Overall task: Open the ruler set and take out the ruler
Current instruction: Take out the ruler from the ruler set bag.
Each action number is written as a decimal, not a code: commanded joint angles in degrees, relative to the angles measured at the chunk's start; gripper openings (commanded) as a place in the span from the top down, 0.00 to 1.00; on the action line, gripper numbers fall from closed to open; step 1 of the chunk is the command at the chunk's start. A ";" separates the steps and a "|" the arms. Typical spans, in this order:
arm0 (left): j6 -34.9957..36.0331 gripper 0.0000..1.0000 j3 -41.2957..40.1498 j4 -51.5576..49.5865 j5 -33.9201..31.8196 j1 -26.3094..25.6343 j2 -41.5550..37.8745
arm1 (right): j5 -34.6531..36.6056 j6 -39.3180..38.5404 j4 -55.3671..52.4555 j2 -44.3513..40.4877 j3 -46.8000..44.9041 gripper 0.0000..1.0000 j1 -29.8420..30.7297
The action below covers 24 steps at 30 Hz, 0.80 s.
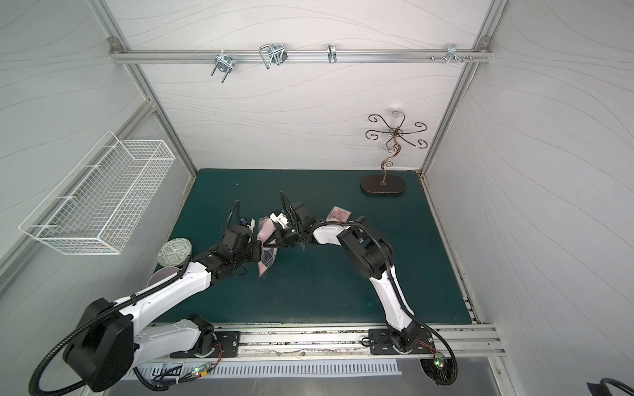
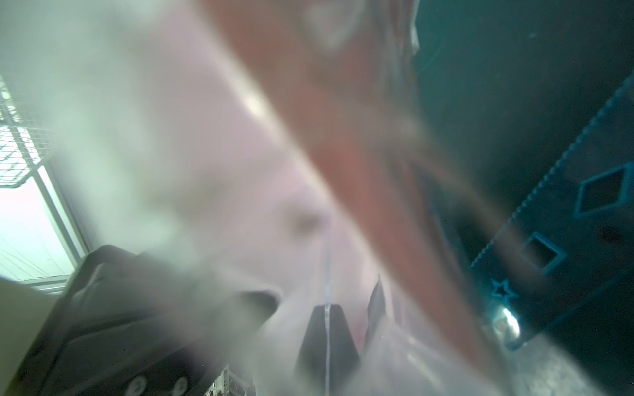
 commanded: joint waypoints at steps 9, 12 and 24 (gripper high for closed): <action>1.32 1.00 3.61 0.11 -2.97 -0.22 1.42 | 2.68 1.41 -0.63 -6.18 -2.86 1.00 -1.10; 1.54 1.00 5.32 -1.92 -2.70 -0.31 4.06 | 5.15 1.67 0.26 -7.84 -3.63 1.00 -1.07; 0.95 1.00 8.25 -7.65 -11.95 -1.58 6.69 | 14.90 8.02 8.20 -13.93 -7.65 1.00 -5.42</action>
